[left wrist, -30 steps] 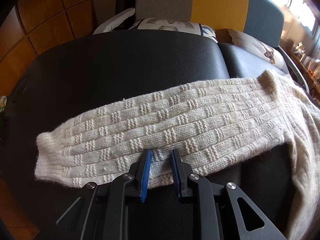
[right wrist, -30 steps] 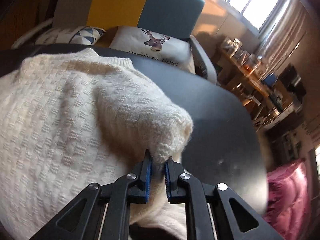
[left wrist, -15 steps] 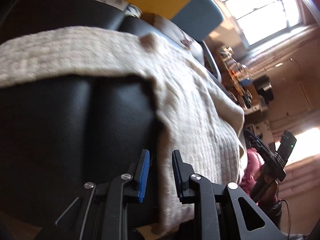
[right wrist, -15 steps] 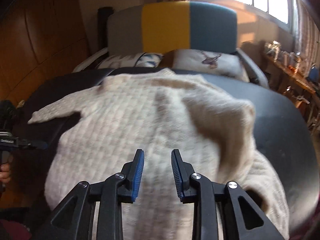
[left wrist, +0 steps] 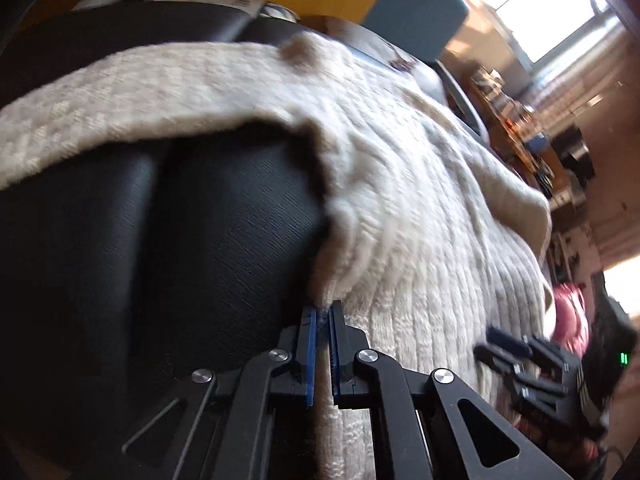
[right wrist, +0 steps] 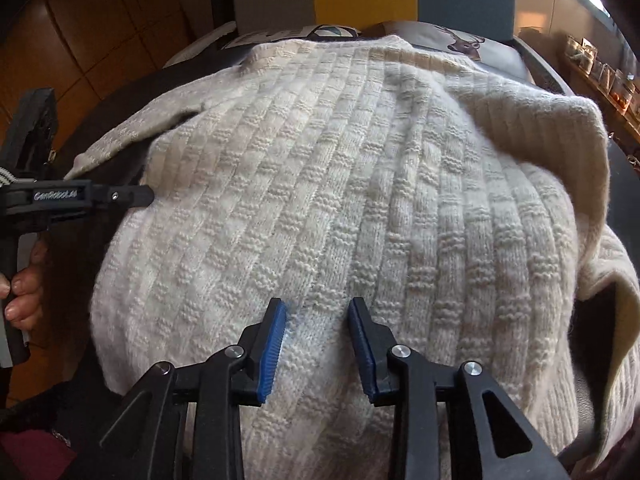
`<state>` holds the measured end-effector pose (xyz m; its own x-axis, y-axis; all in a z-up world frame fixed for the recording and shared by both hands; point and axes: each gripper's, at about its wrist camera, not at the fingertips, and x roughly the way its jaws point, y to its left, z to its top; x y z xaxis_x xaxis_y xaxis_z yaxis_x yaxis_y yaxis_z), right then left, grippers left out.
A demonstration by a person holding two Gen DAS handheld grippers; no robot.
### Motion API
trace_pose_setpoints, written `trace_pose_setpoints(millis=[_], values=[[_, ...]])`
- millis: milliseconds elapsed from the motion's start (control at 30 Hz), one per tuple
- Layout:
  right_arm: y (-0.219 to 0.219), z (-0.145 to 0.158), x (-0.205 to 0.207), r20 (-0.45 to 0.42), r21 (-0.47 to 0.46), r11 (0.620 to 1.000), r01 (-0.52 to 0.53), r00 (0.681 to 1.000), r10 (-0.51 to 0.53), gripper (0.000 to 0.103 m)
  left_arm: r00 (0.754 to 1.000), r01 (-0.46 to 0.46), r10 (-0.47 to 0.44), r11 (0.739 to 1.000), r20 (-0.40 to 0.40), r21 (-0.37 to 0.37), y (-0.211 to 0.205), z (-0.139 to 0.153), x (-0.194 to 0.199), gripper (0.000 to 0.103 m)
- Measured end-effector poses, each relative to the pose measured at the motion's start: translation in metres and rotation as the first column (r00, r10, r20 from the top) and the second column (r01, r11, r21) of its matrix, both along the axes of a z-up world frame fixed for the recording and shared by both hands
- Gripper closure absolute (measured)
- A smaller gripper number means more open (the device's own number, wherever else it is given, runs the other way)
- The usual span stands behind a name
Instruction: Fold clothes
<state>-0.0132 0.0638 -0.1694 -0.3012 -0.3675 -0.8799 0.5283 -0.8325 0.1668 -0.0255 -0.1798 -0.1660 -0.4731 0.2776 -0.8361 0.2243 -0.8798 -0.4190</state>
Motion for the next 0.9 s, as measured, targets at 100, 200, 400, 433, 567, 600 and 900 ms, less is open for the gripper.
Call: trace_pose_setpoints(millis=[100, 200, 400, 433, 567, 600, 900], values=[[-0.015, -0.002, 0.005, 0.003, -0.081, 0.996, -0.03, 1.0, 0.031, 0.047, 1.0, -0.014, 0.014, 0.999, 0.005, -0.045, -0.006, 0.002, -0.007, 0.096], [-0.032, -0.002, 0.017, -0.067, 0.012, 0.996, -0.093, 0.993, 0.094, 0.041, 0.998, 0.063, -0.062, 0.998, -0.02, 0.021, -0.01, 0.018, -0.001, 0.092], [-0.018, 0.018, 0.027, -0.108, -0.091, 0.991, -0.094, 0.991, 0.084, 0.041, 0.959, -0.27, 0.271, 0.963, -0.081, 0.02, -0.131, 0.049, 0.053, 0.08], [-0.016, 0.023, 0.027, -0.125, -0.093, 0.992, -0.088, 0.989, 0.076, 0.041, 0.933, -0.355, 0.354, 0.935, -0.064, -0.003, -0.161, 0.048, 0.065, 0.08], [-0.02, 0.026, 0.015, -0.123, -0.088, 0.994, -0.065, 0.991, 0.053, 0.041, 0.814, -0.581, 0.581, 0.814, -0.003, -0.024, -0.259, 0.036, 0.104, 0.08], [-0.024, 0.025, 0.01, -0.12, -0.087, 0.994, -0.066, 0.991, 0.055, 0.041, 0.798, -0.602, 0.603, 0.798, 0.007, -0.024, -0.274, 0.033, 0.108, 0.08], [-0.077, 0.045, -0.028, -0.159, -0.07, 0.987, -0.142, 0.979, 0.129, 0.041, 0.793, -0.605, 0.604, 0.796, 0.074, -0.02, -0.322, -0.005, 0.075, 0.076]])
